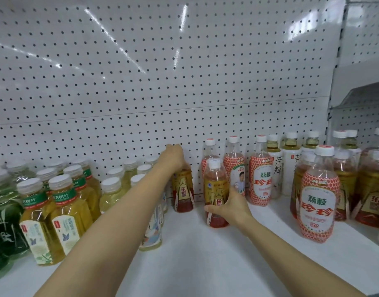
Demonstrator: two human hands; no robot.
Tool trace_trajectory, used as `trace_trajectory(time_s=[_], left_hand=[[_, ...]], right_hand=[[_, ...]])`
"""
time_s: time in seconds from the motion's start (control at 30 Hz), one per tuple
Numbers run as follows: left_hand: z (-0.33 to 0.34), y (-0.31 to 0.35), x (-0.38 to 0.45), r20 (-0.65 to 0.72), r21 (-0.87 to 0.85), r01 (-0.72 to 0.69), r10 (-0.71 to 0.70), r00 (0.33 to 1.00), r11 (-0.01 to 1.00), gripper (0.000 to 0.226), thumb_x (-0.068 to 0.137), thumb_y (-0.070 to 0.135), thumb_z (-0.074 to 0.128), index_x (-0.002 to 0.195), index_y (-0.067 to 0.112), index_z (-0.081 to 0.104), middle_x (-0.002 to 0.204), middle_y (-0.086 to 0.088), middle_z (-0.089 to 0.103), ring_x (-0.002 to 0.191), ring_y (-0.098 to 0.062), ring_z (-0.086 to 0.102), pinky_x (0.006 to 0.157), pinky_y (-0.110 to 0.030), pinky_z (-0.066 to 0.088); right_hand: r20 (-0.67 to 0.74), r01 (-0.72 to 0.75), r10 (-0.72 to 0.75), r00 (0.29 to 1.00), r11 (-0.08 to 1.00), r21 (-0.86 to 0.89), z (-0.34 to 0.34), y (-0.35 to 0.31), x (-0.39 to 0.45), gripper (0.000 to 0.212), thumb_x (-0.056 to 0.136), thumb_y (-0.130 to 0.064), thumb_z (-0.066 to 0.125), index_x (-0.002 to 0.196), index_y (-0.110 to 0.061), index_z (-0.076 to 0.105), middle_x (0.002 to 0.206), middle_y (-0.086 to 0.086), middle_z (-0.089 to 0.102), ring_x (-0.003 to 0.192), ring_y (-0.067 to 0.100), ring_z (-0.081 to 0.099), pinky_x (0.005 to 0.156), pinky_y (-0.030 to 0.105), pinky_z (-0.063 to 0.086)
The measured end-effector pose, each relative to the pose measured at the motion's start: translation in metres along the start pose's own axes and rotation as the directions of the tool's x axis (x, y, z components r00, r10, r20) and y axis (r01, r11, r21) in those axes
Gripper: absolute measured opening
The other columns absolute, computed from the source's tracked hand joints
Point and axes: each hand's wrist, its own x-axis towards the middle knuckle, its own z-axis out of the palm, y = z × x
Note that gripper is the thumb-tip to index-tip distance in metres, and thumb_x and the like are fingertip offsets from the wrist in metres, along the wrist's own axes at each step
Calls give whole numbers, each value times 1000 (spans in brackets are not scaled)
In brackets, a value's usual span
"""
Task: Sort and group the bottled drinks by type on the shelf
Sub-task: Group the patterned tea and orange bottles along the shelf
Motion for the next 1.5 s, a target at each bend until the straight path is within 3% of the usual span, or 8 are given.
trace_trajectory(time_s=[0.13, 0.27, 0.67, 0.9, 1.0, 1.1, 1.27, 1.5], left_hand=[[1, 31, 8, -222, -209, -187, 140, 965, 960, 75, 80, 44, 77, 138, 9, 45, 132, -9, 53, 118, -26, 54, 92, -36, 48], [15, 63, 14, -39, -381, -140, 136, 990, 914, 50, 88, 40, 68, 124, 8, 52, 115, -8, 63, 100, -25, 61, 74, -33, 48], [33, 84, 8, -91, -422, -192, 170, 981, 886, 20, 95, 27, 58, 92, 8, 58, 92, -11, 63, 78, -24, 56, 72, -35, 48], [28, 82, -1, -66, -516, -247, 249, 966, 820, 36, 91, 34, 67, 115, 7, 63, 109, -7, 67, 96, -23, 63, 79, -33, 51], [16, 65, 0, -31, -453, -275, 294, 955, 848, 41, 89, 41, 70, 114, 9, 67, 110, -1, 67, 98, -17, 61, 78, -28, 48], [-1, 38, 2, -61, -275, -291, 286, 956, 916, 38, 90, 40, 68, 116, 13, 67, 117, -2, 68, 104, -21, 63, 92, -38, 52], [-10, 5, -2, -16, 45, -201, 202, 979, 979, 47, 92, 32, 65, 134, 14, 55, 131, -9, 60, 116, -27, 58, 92, -36, 48], [-1, 0, -3, -1, 49, -154, 154, 988, 987, 44, 94, 17, 58, 137, 12, 51, 134, -11, 56, 118, -28, 56, 90, -35, 47]], right_hand=[[-14, 3, -3, 1000, 1000, 5, -6, 1, -4, 69, 58, -39, 90, 114, -23, 54, 105, -8, 66, 95, 13, 62, 83, 32, 54], [-48, -18, 18, 999, 1000, 19, -19, 6, -12, 67, 56, -35, 90, 112, -21, 57, 103, -7, 67, 94, 13, 63, 83, 31, 54], [-75, 3, -1, 997, 1000, 20, -34, 14, -35, 76, 48, -43, 90, 115, -26, 58, 102, -12, 68, 93, 7, 65, 85, 36, 56], [-54, 24, -20, 998, 998, 64, -15, 4, -36, 70, 55, -33, 91, 116, -23, 56, 104, -9, 68, 94, 8, 64, 83, 30, 55], [-52, 41, -38, 998, 997, 65, -3, -2, -30, 69, 58, -30, 90, 116, -21, 53, 103, -9, 66, 93, 9, 63, 77, 23, 51], [-35, 38, -36, 999, 998, 56, 10, -8, -18, 73, 60, -31, 89, 120, -20, 49, 105, -7, 65, 97, 13, 63, 84, 31, 54], [-65, 16, -14, 998, 999, 36, 37, -19, 1, 73, 67, -29, 87, 125, -18, 43, 112, -4, 62, 106, 18, 60, 90, 33, 50], [-169, -21, -23, 985, 967, -253, 43, -21, 9, 77, 55, -60, 83, 113, -21, 50, 101, -4, 66, 90, 18, 65, 70, 32, 53]])
